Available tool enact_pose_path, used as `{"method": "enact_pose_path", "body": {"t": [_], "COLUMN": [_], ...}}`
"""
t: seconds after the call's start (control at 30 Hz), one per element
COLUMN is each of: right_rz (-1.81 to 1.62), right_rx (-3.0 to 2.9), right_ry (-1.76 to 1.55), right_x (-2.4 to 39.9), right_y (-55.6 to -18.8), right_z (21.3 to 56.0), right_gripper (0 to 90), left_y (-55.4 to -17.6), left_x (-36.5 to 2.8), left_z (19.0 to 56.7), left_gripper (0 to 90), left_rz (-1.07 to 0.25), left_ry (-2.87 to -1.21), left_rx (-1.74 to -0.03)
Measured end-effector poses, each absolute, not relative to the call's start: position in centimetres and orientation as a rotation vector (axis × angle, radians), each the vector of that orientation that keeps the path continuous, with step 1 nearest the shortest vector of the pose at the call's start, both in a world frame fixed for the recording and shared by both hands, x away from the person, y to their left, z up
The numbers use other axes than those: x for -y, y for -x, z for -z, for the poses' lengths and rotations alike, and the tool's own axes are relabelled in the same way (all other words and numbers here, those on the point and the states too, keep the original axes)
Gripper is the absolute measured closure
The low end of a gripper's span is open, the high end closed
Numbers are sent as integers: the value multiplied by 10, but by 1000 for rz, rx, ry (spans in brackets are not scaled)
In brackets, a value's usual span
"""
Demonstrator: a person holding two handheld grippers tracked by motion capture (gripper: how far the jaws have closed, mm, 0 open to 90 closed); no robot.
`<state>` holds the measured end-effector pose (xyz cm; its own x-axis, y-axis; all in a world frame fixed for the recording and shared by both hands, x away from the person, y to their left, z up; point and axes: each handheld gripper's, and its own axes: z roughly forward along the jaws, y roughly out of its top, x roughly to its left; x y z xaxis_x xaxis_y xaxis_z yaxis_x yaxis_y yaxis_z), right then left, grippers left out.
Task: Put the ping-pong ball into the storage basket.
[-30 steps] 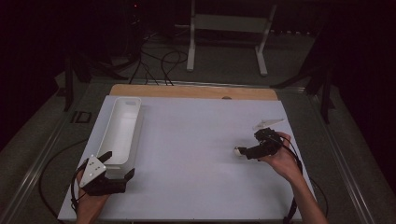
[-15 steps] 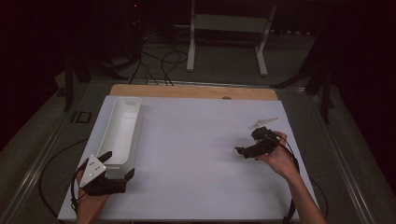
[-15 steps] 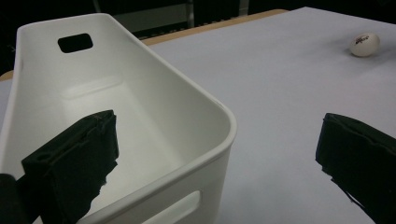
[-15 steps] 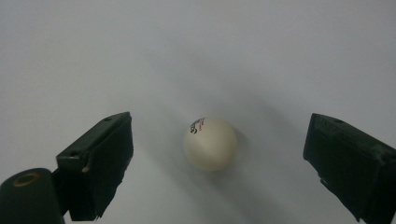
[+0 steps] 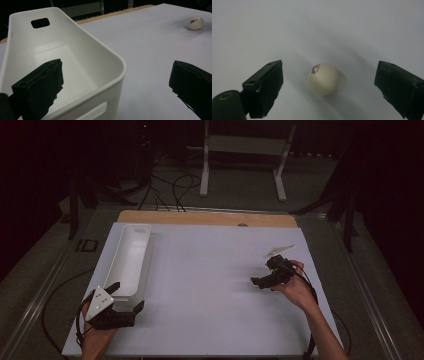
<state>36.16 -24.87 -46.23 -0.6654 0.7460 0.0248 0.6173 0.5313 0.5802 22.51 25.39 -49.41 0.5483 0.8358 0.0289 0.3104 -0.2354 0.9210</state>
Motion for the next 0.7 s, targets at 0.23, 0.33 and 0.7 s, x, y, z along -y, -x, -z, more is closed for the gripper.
{"method": "enact_pose_path", "body": {"t": [0.23,0.33,0.7], "right_rz": [-812,-803,-775], "right_rx": [-2557,-2565,-2588], "right_ry": [-1160,-1161,-1170], "right_x": [248,248,245], "right_y": [-365,-367,-370], "right_z": [467,469,474], "right_gripper": [82,83,83], "left_y": [-225,-225,-225], "left_x": [-254,-254,-254], "left_z": [494,494,494], "left_gripper": [0,0,0], "left_rz": [-666,-666,-667], "left_ry": [-1798,-1797,-1797], "left_rx": [-948,-948,-948]}}
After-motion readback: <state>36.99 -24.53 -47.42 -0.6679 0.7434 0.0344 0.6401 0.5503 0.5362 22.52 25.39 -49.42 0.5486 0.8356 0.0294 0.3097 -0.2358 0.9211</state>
